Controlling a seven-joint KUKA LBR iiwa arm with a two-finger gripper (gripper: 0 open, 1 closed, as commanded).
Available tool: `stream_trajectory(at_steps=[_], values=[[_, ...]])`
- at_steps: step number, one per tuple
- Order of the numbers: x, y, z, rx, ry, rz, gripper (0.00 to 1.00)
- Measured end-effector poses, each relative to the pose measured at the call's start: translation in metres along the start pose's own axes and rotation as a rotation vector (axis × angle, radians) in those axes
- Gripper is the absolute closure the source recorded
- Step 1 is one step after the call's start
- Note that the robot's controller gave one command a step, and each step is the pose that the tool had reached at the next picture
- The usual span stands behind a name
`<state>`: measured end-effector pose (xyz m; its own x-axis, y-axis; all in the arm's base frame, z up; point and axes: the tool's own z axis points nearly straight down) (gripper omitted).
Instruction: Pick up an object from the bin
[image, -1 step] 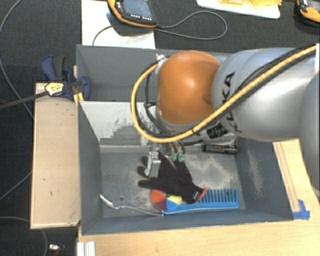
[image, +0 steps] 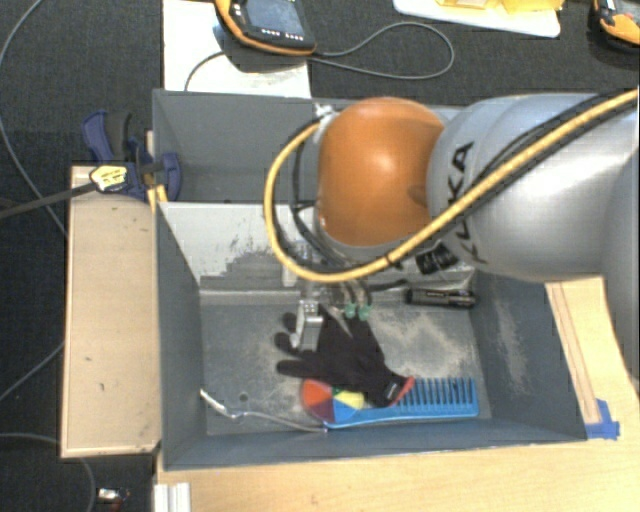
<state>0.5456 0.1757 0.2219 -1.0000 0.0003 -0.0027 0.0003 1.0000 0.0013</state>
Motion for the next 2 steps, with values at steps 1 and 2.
stream_trajectory(at_steps=[1,2], values=[[0.018,-0.036,0.007,-0.001,0.000,-0.146,0.00],[0.027,-0.057,0.021,0.002,-0.003,-0.222,0.00]])
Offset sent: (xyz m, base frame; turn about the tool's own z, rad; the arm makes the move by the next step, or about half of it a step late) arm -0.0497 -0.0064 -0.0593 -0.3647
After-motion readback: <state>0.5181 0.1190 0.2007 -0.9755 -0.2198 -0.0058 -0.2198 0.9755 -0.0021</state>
